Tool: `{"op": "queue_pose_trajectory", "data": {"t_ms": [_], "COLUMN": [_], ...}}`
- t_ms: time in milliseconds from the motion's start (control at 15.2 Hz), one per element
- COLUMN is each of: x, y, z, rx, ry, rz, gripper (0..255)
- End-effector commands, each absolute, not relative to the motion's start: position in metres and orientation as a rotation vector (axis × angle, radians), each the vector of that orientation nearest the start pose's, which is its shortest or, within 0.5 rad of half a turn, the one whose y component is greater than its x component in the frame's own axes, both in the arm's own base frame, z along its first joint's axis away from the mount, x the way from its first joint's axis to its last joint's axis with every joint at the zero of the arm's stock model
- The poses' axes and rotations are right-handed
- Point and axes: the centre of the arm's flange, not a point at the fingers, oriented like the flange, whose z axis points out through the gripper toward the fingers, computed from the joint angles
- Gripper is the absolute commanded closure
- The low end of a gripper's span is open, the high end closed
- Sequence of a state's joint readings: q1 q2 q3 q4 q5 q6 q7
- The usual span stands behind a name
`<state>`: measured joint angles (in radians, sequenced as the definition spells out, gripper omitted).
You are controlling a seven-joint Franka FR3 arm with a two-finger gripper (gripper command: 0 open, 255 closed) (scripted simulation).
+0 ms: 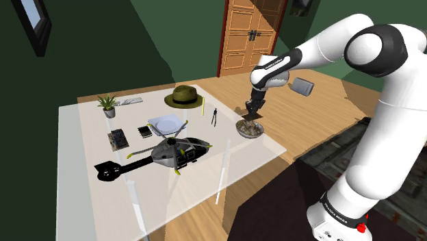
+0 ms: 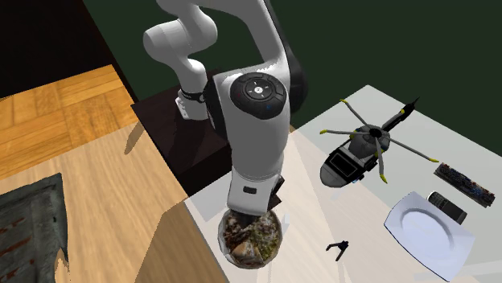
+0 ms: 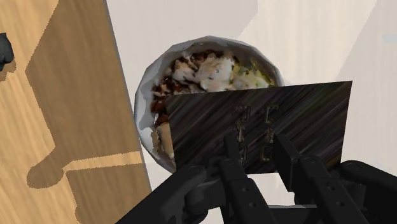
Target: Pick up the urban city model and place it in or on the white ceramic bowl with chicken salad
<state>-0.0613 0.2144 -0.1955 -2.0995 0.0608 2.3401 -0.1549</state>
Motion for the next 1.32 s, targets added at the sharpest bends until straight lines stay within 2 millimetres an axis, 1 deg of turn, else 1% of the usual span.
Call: {"op": "queue_pose_trajectory", "data": {"t_ms": [0, 66, 1122, 1254], "x": [0.574, 0.581, 0.581, 0.581], "y": [-0.167, -0.179, -0.179, -0.179], "z": [0.326, 0.327, 0.243, 0.239], "rx": [-3.137, -3.137, -3.137, -3.137], "ry": [0.215, 0.215, 0.215, 0.215], "rz": [-0.049, -0.049, -0.049, -0.049], "gripper": [255, 255, 255, 255]}}
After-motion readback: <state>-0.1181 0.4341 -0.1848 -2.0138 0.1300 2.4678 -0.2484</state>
